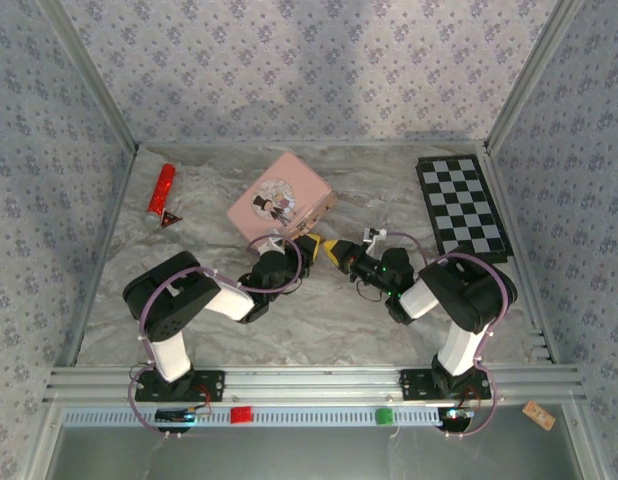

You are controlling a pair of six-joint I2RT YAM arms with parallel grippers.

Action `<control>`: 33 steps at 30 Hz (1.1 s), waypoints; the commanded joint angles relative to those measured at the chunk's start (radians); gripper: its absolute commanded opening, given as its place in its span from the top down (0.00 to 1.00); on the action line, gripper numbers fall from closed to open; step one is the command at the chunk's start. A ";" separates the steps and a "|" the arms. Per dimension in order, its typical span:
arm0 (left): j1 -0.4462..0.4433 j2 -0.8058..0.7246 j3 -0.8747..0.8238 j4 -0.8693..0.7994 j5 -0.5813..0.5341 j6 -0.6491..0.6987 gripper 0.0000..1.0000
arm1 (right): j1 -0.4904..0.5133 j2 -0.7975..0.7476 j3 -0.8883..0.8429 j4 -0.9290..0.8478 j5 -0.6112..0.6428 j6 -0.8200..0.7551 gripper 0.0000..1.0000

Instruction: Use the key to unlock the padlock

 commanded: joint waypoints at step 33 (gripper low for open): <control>-0.024 -0.048 0.057 0.146 0.103 -0.009 1.00 | -0.067 0.082 0.079 -0.064 -0.034 -0.028 1.00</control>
